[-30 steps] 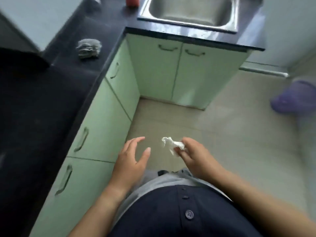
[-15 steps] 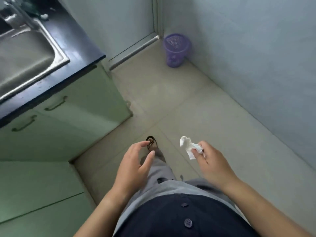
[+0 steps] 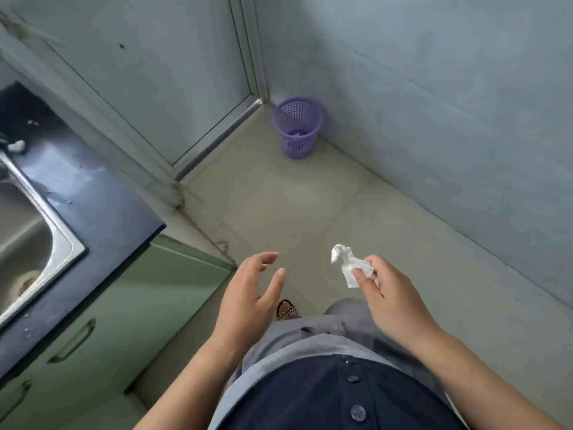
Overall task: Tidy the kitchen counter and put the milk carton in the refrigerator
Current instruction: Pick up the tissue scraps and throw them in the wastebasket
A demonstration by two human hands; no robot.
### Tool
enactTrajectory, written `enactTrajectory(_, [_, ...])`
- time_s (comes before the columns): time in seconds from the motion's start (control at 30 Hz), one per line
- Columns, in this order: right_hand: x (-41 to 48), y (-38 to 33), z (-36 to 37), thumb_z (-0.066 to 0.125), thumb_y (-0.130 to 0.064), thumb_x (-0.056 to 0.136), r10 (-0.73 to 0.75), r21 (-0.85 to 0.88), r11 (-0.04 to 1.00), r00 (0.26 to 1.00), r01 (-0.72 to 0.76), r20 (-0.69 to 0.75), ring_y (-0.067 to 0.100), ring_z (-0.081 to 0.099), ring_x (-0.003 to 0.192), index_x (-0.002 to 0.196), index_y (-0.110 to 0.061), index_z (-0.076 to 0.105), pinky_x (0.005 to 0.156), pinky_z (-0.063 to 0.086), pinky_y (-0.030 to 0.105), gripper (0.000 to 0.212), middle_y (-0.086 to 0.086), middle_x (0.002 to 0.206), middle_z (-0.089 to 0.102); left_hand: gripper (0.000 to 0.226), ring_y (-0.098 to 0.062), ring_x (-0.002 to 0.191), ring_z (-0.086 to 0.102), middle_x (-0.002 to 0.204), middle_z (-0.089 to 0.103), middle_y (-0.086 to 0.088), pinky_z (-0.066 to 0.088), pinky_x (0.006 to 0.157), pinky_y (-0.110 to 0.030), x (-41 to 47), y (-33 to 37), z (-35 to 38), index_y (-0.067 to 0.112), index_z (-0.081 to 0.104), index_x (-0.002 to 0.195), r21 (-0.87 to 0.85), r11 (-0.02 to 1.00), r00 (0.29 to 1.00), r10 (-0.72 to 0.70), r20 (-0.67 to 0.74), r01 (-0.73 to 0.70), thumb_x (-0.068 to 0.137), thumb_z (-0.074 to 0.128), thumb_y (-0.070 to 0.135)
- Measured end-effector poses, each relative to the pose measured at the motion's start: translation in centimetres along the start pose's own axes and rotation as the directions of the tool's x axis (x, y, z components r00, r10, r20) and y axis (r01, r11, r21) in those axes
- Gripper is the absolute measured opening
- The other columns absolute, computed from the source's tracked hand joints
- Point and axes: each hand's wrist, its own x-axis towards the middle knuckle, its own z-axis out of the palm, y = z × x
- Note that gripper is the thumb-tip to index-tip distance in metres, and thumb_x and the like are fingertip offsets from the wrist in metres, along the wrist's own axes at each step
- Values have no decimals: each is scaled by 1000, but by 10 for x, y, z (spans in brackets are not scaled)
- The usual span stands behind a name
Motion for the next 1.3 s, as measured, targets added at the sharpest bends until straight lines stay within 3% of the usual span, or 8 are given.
enactTrajectory(0.23, [101, 17, -45, 44, -32, 93, 85, 0, 996, 994, -85, -67, 22, 47, 59, 82, -5, 50, 53, 33, 25, 30, 11, 69, 56, 28, -3, 109, 53, 115, 58, 15, 41, 85, -22, 116, 31, 5, 27, 55, 115, 55, 998, 998, 14, 68, -18, 90, 52, 36])
enactTrajectory(0.47, [262, -8, -117, 44, -28, 95, -54, -45, 998, 995, 50, -79, 9, 38, 52, 84, -9, 51, 49, 32, 17, 23, -6, 61, 45, 25, -9, 105, 57, 112, 60, 8, 38, 83, -21, 265, 101, 12, 22, 56, 113, 58, 998, 999, 31, -14, -30, 90, 53, 31])
enactTrajectory(0.6, [331, -13, -143, 45, -27, 95, -92, -85, 992, 995, 89, -35, 9, 37, 53, 84, -6, 51, 50, 32, 14, 24, -6, 62, 43, 27, -8, 105, 55, 114, 59, 8, 38, 84, -22, 327, 129, 15, 22, 55, 115, 47, 999, 999, 14, -43, -12, 91, 52, 32])
enactTrajectory(0.8, [410, -7, -151, 45, -29, 94, -41, -106, 993, 997, 47, 66, 15, 42, 57, 82, -6, 50, 49, 27, 21, 27, 2, 67, 50, 30, -7, 108, 54, 119, 58, 9, 39, 81, -22, 393, 129, 9, 23, 54, 119, 41, 992, 991, -113, -71, 116, 91, 51, 35])
enactTrajectory(1.0, [528, -33, -149, 46, -28, 94, -84, -90, 991, 990, 94, 111, 15, 44, 61, 82, -10, 50, 52, 31, 29, 22, -5, 69, 48, 29, -9, 108, 54, 118, 58, 8, 38, 80, -24, 504, 129, -12, 22, 55, 118, 17, 990, 985, -135, -109, 137, 91, 51, 33])
enactTrajectory(1.3, [709, -71, -122, 46, -28, 94, -94, -90, 990, 981, 111, 172, 8, 42, 59, 83, -8, 50, 52, 33, 15, 23, -6, 69, 47, 32, -11, 111, 53, 118, 59, 3, 40, 87, -24, 695, 94, -42, 19, 55, 119, 160, 982, 995, -99, -9, 100, 91, 50, 35])
